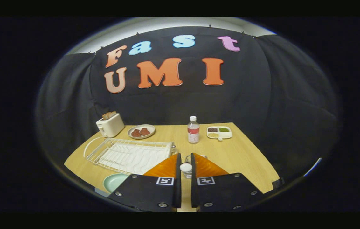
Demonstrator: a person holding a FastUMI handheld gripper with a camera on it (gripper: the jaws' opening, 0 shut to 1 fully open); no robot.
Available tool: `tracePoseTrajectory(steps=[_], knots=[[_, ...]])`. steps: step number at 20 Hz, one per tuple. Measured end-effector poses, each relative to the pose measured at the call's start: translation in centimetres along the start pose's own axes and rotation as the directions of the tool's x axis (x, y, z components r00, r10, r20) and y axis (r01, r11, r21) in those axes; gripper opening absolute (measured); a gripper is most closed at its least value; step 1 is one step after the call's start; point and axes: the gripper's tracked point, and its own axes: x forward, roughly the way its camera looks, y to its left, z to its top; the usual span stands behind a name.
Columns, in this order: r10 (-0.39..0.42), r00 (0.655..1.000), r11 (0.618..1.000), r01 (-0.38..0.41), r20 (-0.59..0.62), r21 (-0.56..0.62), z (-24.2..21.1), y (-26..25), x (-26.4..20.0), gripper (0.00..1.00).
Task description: Take the plate from the dish rack, then take the spoon from the basket and place it into the plate.
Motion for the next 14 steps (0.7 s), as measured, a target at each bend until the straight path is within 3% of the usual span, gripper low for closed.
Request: tracePoseTrajectory(steps=[7,14], knots=[[0.159,0.987,0.987,-0.16,-0.031,-0.017,-1.2,6.0,-1.6,0.12],[0.335,0.936,0.937,-0.343,-0.111,-0.065,-3.9,13.2,-1.3,0.12]])
